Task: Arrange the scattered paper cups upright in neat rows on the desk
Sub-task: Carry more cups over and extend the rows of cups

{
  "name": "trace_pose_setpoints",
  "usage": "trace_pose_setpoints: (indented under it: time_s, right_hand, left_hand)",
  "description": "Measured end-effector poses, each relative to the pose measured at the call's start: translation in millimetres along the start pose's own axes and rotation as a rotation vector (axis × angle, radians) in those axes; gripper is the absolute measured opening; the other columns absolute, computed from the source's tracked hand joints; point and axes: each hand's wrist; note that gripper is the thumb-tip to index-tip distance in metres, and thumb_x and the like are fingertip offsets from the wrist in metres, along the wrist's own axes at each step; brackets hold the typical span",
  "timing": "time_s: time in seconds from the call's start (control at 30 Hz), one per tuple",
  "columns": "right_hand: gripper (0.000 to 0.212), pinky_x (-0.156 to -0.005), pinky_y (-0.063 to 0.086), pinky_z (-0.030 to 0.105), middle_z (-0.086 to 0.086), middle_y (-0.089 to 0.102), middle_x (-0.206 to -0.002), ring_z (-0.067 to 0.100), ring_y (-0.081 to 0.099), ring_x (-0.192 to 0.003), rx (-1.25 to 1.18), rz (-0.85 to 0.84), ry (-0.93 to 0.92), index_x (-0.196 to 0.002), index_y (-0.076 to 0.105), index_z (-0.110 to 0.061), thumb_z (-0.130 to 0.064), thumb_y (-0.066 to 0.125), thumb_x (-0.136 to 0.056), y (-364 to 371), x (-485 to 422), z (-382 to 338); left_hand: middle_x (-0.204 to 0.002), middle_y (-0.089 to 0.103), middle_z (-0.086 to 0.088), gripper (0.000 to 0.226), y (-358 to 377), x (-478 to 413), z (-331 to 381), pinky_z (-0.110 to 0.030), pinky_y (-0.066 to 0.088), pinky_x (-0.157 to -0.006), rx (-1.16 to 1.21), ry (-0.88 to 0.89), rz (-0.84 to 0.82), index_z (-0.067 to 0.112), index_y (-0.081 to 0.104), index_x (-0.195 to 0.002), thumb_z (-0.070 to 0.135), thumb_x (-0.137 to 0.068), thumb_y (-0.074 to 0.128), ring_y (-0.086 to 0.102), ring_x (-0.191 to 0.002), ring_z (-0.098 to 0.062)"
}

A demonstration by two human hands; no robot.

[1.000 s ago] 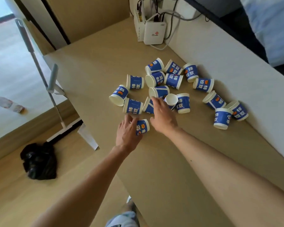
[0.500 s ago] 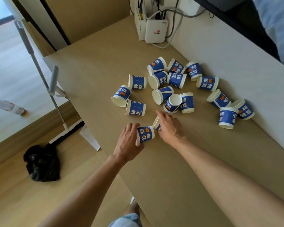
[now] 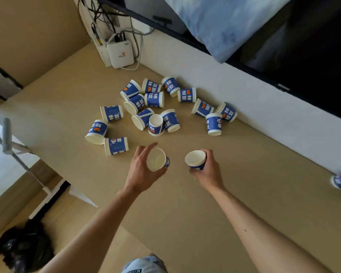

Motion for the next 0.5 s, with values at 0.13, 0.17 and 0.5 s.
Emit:
trace_pose_setpoints:
  time_s: [0.13, 0.17, 0.5]
  right_hand:
    - [0.067, -0.066, 0.045, 0.004, -0.007, 0.063, -0.106, 0.010, 0.064, -0.090, -0.155, 0.088, 0.055, -0.123, 0.048, -0.021, -0.004, 0.084, -0.069, -34.3, 28.5, 31.2]
    - [0.067, -0.068, 0.046, 0.006, -0.005, 0.063, -0.109, 0.007, 0.064, -0.092, -0.189, 0.121, 0.065, -0.123, 0.049, -0.022, -0.003, 0.085, -0.069, -44.2, 35.3, 39.3]
    - [0.066, -0.076, 0.054, 0.020, -0.009, 0.066, -0.111, 0.009, 0.066, -0.100, -0.409, 0.482, 0.180, -0.123, 0.052, -0.025, -0.010, 0.086, -0.068, -173.5, 104.1, 146.6]
  left_hand:
    - [-0.122, 0.052, 0.009, 0.088, 26.1, 4.1, 29.8, -0.026, 0.041, -0.091, 0.067, 0.021, -0.056, 0.026, 0.040, -0.133, 0.035, -0.061, 0.088, 0.051, -0.108, -0.006]
    - [-0.121, 0.054, 0.007, 0.086, 35.2, 6.2, 38.3, -0.027, 0.045, -0.089, 0.073, 0.043, -0.080, 0.023, 0.041, -0.131, 0.032, -0.060, 0.090, 0.054, -0.107, -0.009]
    - [-0.112, 0.060, 0.013, 0.072, 163.5, 46.4, 152.8, -0.012, 0.047, -0.075, 0.151, 0.175, -0.376, 0.029, 0.050, -0.118, 0.025, -0.059, 0.091, 0.058, -0.098, 0.000]
Point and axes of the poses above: each hand's wrist, its own x-axis away from the middle knuckle, its own y-axis out of the palm, z = x × y
